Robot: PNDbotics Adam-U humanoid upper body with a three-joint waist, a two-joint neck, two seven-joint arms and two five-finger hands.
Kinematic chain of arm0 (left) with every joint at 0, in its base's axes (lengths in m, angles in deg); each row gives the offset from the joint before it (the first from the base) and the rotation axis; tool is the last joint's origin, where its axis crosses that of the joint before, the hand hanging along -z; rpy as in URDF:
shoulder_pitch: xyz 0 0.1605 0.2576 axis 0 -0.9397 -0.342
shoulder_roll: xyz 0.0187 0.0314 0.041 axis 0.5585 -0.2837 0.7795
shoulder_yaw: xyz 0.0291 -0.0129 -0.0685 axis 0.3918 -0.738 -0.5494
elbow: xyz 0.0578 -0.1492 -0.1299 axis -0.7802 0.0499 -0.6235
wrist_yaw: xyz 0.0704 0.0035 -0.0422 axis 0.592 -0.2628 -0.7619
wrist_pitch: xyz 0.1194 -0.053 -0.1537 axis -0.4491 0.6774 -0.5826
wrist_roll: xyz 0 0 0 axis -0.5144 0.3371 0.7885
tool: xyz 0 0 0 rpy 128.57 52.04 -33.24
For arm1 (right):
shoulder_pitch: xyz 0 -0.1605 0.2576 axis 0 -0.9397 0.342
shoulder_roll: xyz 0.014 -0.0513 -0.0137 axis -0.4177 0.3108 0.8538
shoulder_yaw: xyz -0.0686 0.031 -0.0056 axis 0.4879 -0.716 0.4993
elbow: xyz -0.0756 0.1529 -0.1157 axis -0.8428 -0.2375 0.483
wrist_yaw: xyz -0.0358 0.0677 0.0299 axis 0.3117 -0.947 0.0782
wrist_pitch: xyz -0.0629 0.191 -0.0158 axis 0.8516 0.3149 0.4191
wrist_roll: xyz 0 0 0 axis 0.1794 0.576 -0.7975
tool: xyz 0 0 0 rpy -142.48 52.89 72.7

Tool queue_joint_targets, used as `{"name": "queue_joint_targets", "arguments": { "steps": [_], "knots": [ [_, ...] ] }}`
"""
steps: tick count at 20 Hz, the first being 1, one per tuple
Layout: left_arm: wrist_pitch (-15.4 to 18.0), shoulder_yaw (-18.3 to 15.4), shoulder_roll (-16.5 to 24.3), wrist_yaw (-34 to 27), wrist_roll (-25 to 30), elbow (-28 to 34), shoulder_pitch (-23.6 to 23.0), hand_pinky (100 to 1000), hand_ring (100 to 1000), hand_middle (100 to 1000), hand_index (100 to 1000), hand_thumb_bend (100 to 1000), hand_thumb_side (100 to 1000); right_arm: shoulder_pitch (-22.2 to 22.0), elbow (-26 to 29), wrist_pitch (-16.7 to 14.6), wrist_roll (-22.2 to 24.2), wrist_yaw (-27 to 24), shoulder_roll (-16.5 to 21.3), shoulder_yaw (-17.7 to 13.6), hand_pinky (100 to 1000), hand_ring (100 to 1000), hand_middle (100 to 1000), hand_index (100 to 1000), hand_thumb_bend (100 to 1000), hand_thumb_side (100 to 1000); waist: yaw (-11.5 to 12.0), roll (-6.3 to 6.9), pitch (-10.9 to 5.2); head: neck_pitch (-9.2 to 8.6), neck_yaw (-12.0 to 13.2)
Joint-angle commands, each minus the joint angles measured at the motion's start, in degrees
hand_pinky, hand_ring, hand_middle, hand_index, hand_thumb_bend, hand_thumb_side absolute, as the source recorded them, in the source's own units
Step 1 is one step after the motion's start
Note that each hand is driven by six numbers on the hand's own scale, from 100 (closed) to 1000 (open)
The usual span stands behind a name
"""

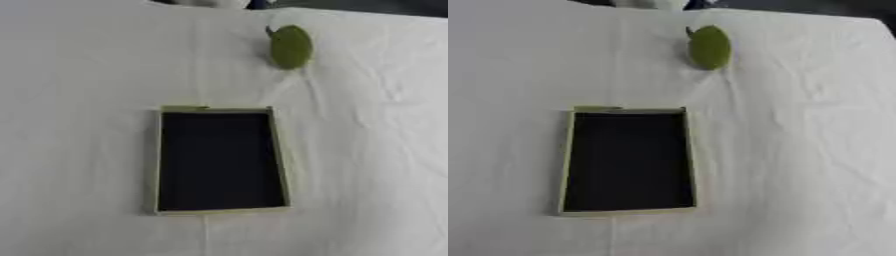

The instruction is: Pick up objects on the table and place them in the box.

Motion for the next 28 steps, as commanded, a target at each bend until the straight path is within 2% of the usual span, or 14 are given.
{"name": "queue_joint_targets", "arguments": {
  "steps": [1, 5, 7, 8, 10, 11, 12, 15, 17, 18, 24, 25, 28],
  "knots": [
    [0.1, -0.1, 1.8, -0.4, 0.3, 1.1, 0.4, 597, 683, 606, 747, 100, 490, 1.8, -0.9, -3.2, 2.8, 5.7, 0.5, 1.0, 886, 1000, 940, 969, 100, 233, 0.1, 0.15, -1.24, -0.81, -0.3],
    [0.0, 0.0, 1.7, -0.5, 0.4, 1.1, 0.5, 597, 683, 606, 747, 100, 491, 2.4, -1.8, -6.5, 7.9, 11.0, -0.6, 1.9, 892, 1000, 948, 979, 100, 292, 0.2, 0.1, -1.23, -0.79, -0.4],
    [0.0, 0.0, 1.7, -0.5, 0.5, 1.1, 0.5, 596, 683, 606, 746, 100, 492, 2.7, -2.0, -8.1, 10.5, 13.0, -1.0, 2.3, 897, 1000, 942, 977, 100, 348, 0.2, 0.08, -1.23, -0.71, -0.5],
    [0.0, 0.0, 1.7, -0.5, 0.5, 1.1, 0.5, 596, 683, 605, 745, 100, 492, 2.8, -1.7, -8.6, 12.5, 14.0, -1.3, 2.9, 898, 1000, 938, 974, 100, 404, 0.2, 0.07, -1.23, -0.64, -0.6],
    [-0.1, 0.0, 1.7, -0.5, 0.6, 1.1, 0.5, 596, 683, 602, 742, 100, 495, 3.1, -0.5, -9.0, 16.8, 14.5, -1.9, 3.6, 899, 1000, 937, 970, 100, 397, 0.3, 0.07, -1.25, -0.5, -0.7],
    [-0.1, 0.0, 1.7, -0.5, 0.6, 1.1, 0.6, 597, 683, 601, 742, 100, 495, 3.1, 0.2, -9.1, 18.9, 14.4, -2.0, 3.8, 903, 1000, 933, 970, 100, 357, 0.3, 0.06, -1.25, -0.44, -0.8],
    [-0.1, 0.0, 1.7, -0.6, 0.5, 1.1, 0.7, 597, 683, 600, 741, 100, 493, 3.1, 0.9, -9.1, 21.2, 14.2, -2.1, 4.2, 905, 1000, 940, 970, 100, 363, 0.3, 0.06, -1.27, -0.37, -0.8],
    [-0.2, 0.1, 1.7, -0.6, 0.5, 1.1, 0.8, 597, 683, 598, 739, 100, 494, 3.2, 2.6, -9.1, 27.2, 13.4, -2.3, 4.5, 909, 1000, 944, 968, 100, 302, 0.3, 0.03, -1.33, -0.27, -0.9],
    [-0.3, 0.2, 1.7, -0.6, 0.6, 1.1, 0.8, 596, 683, 598, 737, 100, 496, 3.4, 3.5, -9.1, 30.1, 13.0, -2.4, 4.5, 916, 1000, 944, 970, 100, 176, 0.3, 0.0, -1.34, -0.26, -0.9],
    [-0.3, 0.2, 1.7, -0.6, 0.7, 1.1, 0.8, 596, 683, 597, 737, 100, 497, 3.4, 4.0, -9.1, 31.2, 12.6, -2.5, 4.6, 916, 1000, 945, 972, 100, 162, 0.4, -0.01, -1.34, -0.23, -0.9],
    [-0.4, 0.1, 1.7, -0.6, 0.7, 1.1, 0.8, 596, 683, 597, 737, 100, 497, 3.5, 5.0, -9.1, 34.3, 10.5, -2.5, 4.1, 916, 1000, 945, 972, 100, 162, 0.3, -0.01, -1.34, -0.19, -0.9],
    [-0.4, 0.1, 1.7, -0.7, 0.7, 1.1, 0.8, 596, 682, 595, 733, 100, 500, 3.6, 5.0, -9.1, 34.5, 10.3, -2.6, 4.1, 926, 1000, 955, 993, 144, 236, 0.4, -0.01, -1.34, -0.18, -1.0],
    [-0.5, 0.2, 1.6, -0.7, 0.8, 1.1, 0.9, 596, 682, 595, 732, 100, 499, 4.3, 5.2, -9.1, 34.8, 8.8, -4.2, 4.9, 924, 1000, 958, 1000, 167, 266, 0.6, -0.01, -1.35, -0.01, -1.2]
  ]
}}
